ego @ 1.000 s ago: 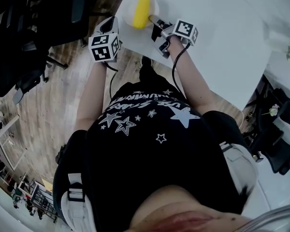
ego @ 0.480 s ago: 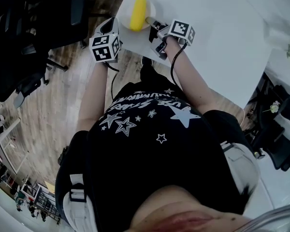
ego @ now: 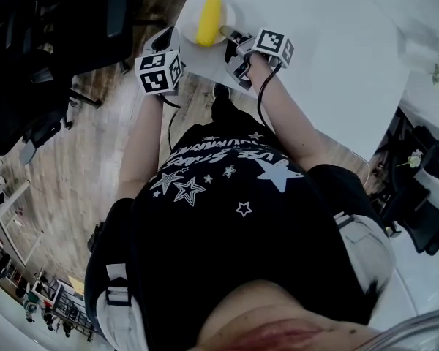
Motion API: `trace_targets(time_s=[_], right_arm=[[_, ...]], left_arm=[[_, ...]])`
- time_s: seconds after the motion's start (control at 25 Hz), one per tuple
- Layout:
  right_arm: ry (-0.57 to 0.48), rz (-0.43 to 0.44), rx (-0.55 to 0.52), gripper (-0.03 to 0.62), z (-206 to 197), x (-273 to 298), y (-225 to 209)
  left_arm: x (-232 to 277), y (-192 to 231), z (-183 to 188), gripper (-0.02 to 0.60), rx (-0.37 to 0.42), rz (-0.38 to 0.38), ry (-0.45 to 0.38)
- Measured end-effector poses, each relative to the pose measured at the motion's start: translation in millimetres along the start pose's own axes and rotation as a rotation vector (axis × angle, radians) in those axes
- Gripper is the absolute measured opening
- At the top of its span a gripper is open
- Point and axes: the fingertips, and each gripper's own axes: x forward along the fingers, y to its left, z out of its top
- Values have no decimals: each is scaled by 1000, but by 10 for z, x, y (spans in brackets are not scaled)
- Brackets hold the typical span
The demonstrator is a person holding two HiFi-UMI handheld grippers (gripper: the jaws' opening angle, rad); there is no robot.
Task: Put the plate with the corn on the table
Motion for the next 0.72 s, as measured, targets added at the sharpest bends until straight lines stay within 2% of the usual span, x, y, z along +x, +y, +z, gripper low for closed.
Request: trace_targets(time_s=[0.2,0.72], right_arm=[[-16,-21,8,15,2,13,-42],[-35,-137,31,15,-161,125,-89]], left_arm=[[12,-35,-50,5,5,-11,6],[-94,42,-170,5,11,-17,25]])
